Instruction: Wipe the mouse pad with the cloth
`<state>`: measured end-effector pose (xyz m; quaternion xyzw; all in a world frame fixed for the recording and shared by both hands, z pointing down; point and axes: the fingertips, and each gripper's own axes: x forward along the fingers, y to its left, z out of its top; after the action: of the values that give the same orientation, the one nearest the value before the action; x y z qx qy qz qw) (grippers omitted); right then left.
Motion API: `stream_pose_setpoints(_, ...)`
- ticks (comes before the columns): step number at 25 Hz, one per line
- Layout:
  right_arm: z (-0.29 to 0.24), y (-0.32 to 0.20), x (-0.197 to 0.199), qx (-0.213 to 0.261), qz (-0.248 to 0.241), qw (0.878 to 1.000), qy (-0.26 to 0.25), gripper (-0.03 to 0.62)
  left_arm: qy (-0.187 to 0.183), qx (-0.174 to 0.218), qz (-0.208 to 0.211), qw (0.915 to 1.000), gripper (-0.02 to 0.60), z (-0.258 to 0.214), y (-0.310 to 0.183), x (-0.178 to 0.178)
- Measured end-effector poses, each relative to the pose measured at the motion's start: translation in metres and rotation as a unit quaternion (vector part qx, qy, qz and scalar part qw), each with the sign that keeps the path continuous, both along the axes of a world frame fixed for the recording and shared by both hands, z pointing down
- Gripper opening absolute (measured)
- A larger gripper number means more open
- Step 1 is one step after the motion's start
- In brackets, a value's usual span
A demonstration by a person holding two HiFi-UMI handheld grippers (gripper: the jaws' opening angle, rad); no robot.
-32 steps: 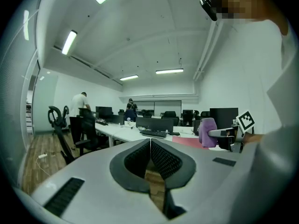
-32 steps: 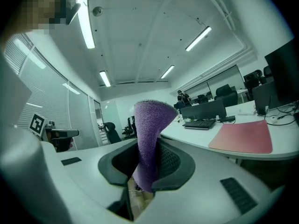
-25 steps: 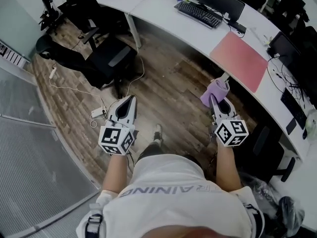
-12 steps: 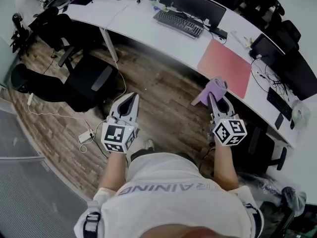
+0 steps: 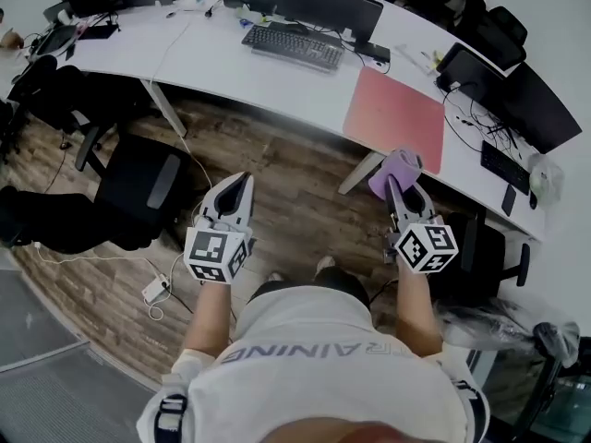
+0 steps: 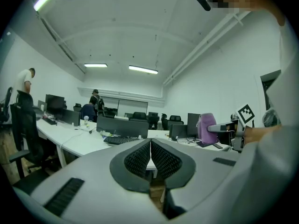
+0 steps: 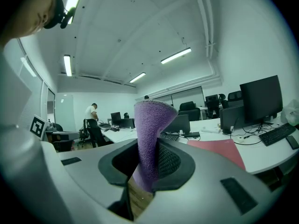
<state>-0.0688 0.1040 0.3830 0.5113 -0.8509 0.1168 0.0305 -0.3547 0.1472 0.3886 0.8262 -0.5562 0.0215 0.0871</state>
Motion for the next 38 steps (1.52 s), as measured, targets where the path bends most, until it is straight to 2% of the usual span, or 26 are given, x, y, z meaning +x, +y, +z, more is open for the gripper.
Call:
stream_pose_setpoints(9, 0.022, -0.063, 0.055, -0.011, 0.041, 0.999, -0.017, 0.098, -0.003, -0.014, 0.042, 0.9990, 0.032, 0.011, -0.083, 0.056)
stream_pose_setpoints(14, 0.024, -0.116, 0.095, -0.010, 0.048, 0.998, -0.031, 0.098, -0.021, -0.004, 0.049, 0.9986, 0.032, -0.005, -0.137, 0.096)
stream_pose_setpoints(23, 0.036, -0.203, 0.185, -0.021, 0.050, 0.997, -0.047, 0.098, -0.031, -0.018, 0.056, 0.9978, 0.034, -0.001, -0.229, 0.189)
stream_pose_setpoints(27, 0.052, -0.227, 0.229, -0.032, 0.061, 0.997, -0.046, 0.098, -0.026, -0.025, 0.061, 0.9975, 0.032, 0.010, -0.265, 0.228)
stream_pose_setpoints(33, 0.069, -0.240, 0.283, -0.050, 0.098, 0.992, -0.053, 0.098, -0.030, -0.035, 0.099, 0.9940, 0.032, 0.019, -0.306, 0.280)
stream_pose_setpoints(38, 0.073, -0.257, 0.304, -0.056, 0.120, 0.990, -0.051, 0.098, -0.030, -0.040, 0.122, 0.9912, 0.032, 0.025, -0.341, 0.304)
